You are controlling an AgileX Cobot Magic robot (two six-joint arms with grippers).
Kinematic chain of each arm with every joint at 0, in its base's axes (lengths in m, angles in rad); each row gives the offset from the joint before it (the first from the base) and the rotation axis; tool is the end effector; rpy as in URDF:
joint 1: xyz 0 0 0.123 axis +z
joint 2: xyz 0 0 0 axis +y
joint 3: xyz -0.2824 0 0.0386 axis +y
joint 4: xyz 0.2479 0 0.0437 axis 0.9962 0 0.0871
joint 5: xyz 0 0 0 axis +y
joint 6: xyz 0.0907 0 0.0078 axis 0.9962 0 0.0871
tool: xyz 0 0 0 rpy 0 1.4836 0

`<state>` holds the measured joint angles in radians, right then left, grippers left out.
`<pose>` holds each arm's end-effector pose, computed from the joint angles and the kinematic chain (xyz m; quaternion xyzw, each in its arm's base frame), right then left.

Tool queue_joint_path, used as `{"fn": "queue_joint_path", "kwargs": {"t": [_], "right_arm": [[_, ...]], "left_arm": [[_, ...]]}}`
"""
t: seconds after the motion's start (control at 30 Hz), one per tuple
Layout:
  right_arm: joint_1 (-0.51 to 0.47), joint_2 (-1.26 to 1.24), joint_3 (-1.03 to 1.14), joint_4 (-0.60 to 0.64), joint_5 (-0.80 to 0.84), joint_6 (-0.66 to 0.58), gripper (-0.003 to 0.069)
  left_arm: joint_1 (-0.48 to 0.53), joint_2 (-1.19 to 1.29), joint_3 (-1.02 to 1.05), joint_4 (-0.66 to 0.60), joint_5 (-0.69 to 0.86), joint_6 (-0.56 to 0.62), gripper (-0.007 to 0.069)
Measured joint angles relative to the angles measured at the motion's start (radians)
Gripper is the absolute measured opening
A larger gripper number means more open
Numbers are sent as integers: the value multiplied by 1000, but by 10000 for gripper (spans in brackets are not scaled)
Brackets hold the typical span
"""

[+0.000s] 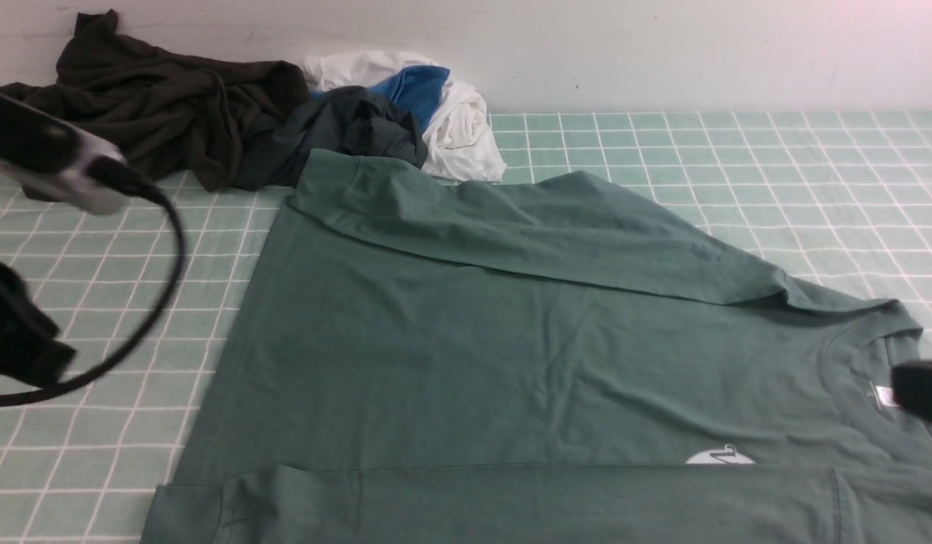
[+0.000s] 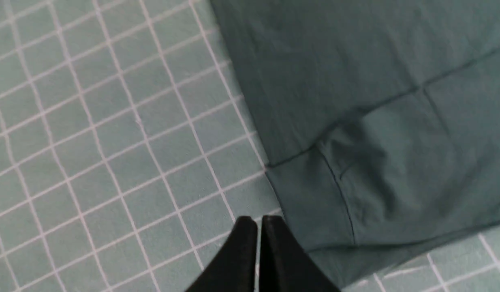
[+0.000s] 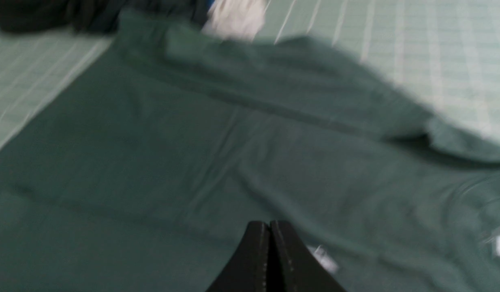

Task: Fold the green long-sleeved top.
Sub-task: Use the left arm to clamp the cuff closest to it

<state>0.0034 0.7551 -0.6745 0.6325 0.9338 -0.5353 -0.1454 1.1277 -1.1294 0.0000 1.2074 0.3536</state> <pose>0.1257 0.0437 0.3095 -0.1470 0.8948 0.2063 0.3677 0.1992 -0.0292 0.3569 0.2406 0.9444 0.0233 0.2230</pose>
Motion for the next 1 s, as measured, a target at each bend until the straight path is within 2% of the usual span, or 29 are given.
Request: {"fn": "queue_joint_path", "kwargs": {"t": [0.07,0.1,0.17,0.23,0.37,0.6,0.73,1.0], "right_arm": [[91,136,-79,-69,156,1,-18],[91,144,-82,-76,164,3,-18],[213,223,-103,-182,245,44,-18],[292,252,-103,-279,287,93,-18],[377,262,-103,-419,299,174,-18],[392,262,-105,-457,283,207,-18],[392,262,-107,-455,237,207,-18],[392,262,-108,-455,207,208,-18]], "left_arm": [[-101,150,-12,24,8,0,33],[-114,173,-12,27,8,0,39],[-180,314,-13,24,8,-1,80],[-205,410,-13,15,8,-3,130],[-217,548,-14,10,-4,-3,228],[-217,624,-10,7,-112,49,408],[-217,627,56,0,-185,139,442],[-217,620,197,-14,-400,249,442]]}}
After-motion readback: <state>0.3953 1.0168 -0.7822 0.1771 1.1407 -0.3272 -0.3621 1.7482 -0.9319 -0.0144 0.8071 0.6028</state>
